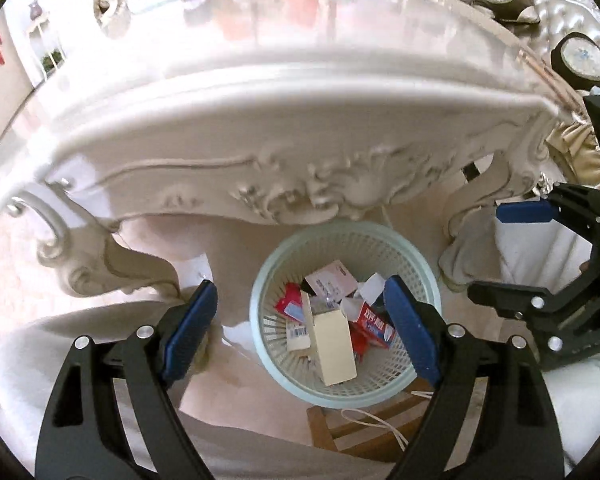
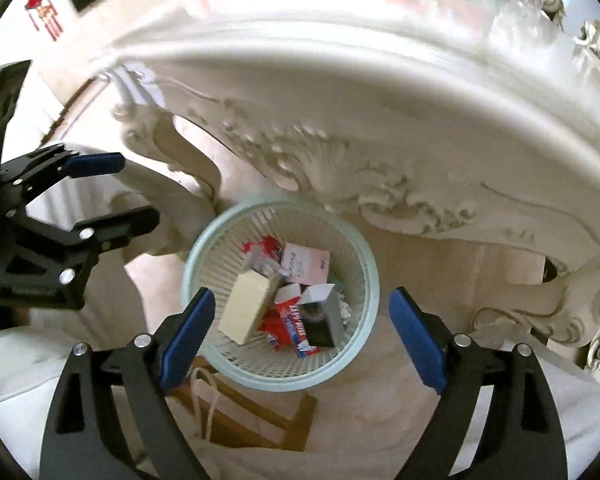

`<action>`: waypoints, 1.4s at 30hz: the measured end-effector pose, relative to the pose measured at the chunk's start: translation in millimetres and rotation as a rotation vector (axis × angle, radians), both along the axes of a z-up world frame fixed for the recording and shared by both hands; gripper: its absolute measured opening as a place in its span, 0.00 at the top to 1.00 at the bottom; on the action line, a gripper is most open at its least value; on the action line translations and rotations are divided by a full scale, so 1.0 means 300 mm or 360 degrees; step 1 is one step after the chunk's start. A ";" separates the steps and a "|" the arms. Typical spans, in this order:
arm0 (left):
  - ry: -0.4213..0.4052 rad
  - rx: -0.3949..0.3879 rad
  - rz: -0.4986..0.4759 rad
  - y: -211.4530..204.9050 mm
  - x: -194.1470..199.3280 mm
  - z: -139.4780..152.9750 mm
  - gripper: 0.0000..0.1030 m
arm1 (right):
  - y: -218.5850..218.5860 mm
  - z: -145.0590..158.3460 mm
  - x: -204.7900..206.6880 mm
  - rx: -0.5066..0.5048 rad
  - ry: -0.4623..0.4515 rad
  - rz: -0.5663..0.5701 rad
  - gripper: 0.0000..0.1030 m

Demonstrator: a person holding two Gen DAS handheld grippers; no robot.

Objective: Collect trash
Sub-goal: 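Move the left tool to the black box while the right tool approaches the teal box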

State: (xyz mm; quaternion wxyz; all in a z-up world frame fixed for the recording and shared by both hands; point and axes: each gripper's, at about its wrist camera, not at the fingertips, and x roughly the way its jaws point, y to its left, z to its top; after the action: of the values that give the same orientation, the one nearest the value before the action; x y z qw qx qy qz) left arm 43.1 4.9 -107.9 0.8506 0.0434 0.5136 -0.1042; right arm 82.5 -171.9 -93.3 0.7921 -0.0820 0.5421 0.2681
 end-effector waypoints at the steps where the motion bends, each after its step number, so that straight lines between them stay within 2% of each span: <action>1: -0.0021 -0.0005 -0.0011 0.005 -0.007 0.032 0.19 | -0.003 0.036 -0.012 0.0030 -0.0034 0.0022 0.18; 5: -0.0124 -0.0053 -0.0089 0.038 -0.007 0.178 0.14 | -0.044 0.200 -0.009 0.0103 -0.0212 0.0050 0.18; 6: -0.0149 -0.0056 -0.0099 0.046 0.000 0.208 0.14 | -0.059 0.246 0.010 0.0122 -0.0267 0.0046 0.15; 7: -0.0184 -0.0056 -0.0114 0.057 0.021 0.253 0.14 | -0.067 0.278 0.027 0.0135 -0.0310 0.0041 0.07; 10: -0.0270 -0.0009 -0.0110 0.084 0.128 0.354 0.14 | -0.125 0.375 0.143 0.0119 -0.0468 0.0006 0.07; 13: -0.0351 0.0070 -0.0031 0.092 0.271 0.425 0.14 | -0.175 0.433 0.307 0.0021 -0.0622 0.0001 0.07; 16: -0.0431 0.0059 0.0007 0.075 0.446 0.480 0.14 | -0.231 0.472 0.508 -0.0036 -0.0693 -0.0013 0.07; 19: -0.0510 0.0169 -0.0089 0.015 0.638 0.509 0.14 | -0.281 0.491 0.738 -0.0133 -0.0750 -0.0005 0.07; 21: -0.0522 0.0254 -0.0120 -0.011 0.760 0.503 0.14 | -0.304 0.488 0.845 -0.0167 -0.0788 -0.0013 0.07; 23: -0.0491 0.0302 -0.0111 -0.021 0.915 0.482 0.14 | -0.331 0.485 0.985 -0.0129 -0.0780 -0.0004 0.07; 28: -0.0471 0.0195 -0.0161 -0.036 1.165 0.443 0.14 | -0.317 0.460 1.223 -0.0168 -0.0733 0.0051 0.07; 33: -0.0418 0.0272 -0.0247 -0.058 1.366 0.368 0.14 | -0.254 0.369 1.410 -0.0310 -0.0657 0.0186 0.07; 36: -0.0403 0.0280 -0.0266 -0.057 1.489 0.333 0.14 | -0.228 0.358 1.497 -0.0306 -0.0648 0.0230 0.07; 39: -0.0366 0.0216 -0.0298 -0.055 1.586 0.317 0.14 | -0.215 0.348 1.579 -0.0290 -0.0662 0.0246 0.07; 42: -0.0291 0.0113 -0.0334 -0.052 1.651 0.294 0.14 | -0.190 0.301 1.643 -0.0360 -0.0626 0.0292 0.07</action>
State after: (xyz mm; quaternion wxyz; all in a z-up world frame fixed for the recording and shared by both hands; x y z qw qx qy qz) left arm 538.5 -10.8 -19.6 0.8762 0.1361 0.4300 -0.1699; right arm 575.4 -228.8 -3.1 0.8406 -0.2696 0.3943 0.2554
